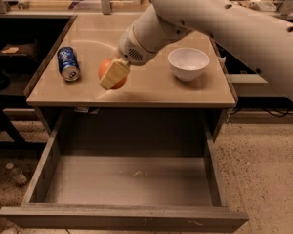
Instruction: Pick orange from top drawer and place on counter
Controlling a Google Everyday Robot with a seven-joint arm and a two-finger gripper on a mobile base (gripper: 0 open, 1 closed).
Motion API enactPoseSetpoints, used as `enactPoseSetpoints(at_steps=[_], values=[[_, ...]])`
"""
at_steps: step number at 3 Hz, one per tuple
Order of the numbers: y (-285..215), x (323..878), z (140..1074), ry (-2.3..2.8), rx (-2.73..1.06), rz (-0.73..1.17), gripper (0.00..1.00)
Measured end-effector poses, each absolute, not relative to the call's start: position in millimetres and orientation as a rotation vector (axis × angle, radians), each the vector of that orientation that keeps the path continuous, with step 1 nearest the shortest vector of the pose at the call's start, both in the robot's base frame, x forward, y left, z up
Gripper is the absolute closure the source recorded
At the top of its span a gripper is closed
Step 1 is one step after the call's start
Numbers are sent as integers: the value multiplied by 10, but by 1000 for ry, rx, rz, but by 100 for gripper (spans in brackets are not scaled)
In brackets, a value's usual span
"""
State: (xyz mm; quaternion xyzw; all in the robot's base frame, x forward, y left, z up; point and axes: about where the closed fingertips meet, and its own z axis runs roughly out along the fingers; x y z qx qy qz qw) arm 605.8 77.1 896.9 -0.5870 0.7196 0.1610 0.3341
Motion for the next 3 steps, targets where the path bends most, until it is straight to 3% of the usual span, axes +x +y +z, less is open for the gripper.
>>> enactPoseSetpoints(at_steps=[3], values=[[875, 6955, 8636, 1912, -1528, 433, 100]])
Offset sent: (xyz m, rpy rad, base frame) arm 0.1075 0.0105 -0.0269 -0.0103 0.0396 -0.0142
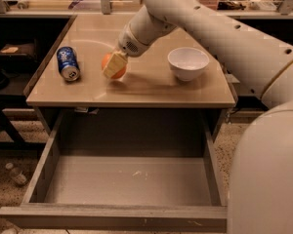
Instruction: Pick orange from top drawer and place on counter
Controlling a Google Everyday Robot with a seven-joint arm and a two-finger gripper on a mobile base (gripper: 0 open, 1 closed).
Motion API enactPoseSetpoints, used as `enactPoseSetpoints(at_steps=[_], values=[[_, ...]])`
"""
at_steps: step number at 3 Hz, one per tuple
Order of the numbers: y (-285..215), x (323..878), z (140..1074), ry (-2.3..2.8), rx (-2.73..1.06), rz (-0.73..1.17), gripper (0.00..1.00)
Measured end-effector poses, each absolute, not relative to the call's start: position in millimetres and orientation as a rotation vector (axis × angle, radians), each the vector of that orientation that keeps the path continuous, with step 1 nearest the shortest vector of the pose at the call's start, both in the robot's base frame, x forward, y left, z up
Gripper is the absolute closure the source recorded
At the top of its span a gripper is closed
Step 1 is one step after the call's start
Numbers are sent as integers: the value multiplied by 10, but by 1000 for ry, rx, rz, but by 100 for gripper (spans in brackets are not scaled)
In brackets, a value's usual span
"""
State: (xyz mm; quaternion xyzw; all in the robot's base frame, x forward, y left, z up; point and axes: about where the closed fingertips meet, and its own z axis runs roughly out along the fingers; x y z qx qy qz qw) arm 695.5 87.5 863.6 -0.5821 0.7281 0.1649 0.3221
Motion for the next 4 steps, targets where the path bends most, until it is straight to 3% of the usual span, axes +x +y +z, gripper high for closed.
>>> enactPoseSetpoints(at_steps=[1, 2, 4], values=[[755, 7130, 8469, 1944, -1489, 423, 100], [756, 7133, 8460, 1945, -1489, 423, 82], [756, 7133, 8460, 1945, -1489, 423, 36]])
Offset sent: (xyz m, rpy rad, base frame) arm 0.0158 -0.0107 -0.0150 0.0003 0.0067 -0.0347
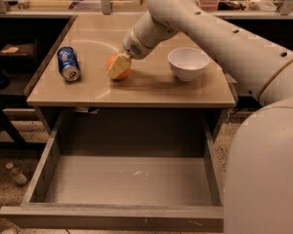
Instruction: Pick orange from top drawer and place on counter
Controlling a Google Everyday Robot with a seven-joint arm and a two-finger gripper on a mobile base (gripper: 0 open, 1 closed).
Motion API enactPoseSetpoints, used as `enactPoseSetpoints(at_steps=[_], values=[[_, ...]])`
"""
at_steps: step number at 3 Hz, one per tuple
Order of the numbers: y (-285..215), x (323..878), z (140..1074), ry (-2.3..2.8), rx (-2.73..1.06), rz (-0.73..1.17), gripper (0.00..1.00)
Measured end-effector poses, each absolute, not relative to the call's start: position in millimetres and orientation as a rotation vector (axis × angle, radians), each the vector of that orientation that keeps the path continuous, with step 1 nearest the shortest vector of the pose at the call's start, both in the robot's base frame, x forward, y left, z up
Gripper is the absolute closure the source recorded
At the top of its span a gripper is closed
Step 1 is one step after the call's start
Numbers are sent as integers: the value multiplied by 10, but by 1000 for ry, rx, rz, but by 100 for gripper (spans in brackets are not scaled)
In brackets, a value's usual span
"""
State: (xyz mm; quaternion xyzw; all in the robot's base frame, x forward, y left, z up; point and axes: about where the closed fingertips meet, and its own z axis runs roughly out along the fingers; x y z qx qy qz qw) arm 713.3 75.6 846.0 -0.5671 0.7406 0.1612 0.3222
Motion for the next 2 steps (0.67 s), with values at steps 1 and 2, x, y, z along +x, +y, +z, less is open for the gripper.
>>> enactPoseSetpoints(at_steps=[1, 2], values=[[757, 7133, 8459, 1945, -1489, 423, 13], [758, 7133, 8457, 1945, -1489, 424, 0]])
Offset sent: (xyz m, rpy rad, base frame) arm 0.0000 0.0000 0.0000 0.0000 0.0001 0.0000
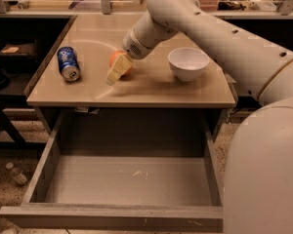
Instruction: Pick orange from top drawer and place on counter
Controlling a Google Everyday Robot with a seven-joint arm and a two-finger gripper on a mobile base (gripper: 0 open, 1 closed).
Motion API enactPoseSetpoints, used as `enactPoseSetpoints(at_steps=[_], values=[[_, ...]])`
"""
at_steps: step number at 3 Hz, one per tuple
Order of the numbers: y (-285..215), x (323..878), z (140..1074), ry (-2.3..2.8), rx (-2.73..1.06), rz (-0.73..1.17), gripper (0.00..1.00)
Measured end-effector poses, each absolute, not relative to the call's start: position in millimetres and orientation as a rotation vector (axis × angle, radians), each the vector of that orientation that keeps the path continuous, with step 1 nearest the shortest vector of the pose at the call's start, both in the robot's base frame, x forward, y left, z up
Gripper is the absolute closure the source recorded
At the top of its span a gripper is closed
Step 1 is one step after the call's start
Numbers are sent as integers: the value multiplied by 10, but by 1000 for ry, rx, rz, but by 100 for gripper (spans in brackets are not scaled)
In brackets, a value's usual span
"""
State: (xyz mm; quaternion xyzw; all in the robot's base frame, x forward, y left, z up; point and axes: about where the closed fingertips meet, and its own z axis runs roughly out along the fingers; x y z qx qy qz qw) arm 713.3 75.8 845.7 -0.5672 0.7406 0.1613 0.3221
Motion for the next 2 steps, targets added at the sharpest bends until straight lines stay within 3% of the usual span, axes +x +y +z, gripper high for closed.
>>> enactPoseSetpoints(at_steps=[1, 2], values=[[798, 7156, 8487, 1948, -1488, 406, 0], [680, 7200, 8925, 1943, -1452, 267, 0]])
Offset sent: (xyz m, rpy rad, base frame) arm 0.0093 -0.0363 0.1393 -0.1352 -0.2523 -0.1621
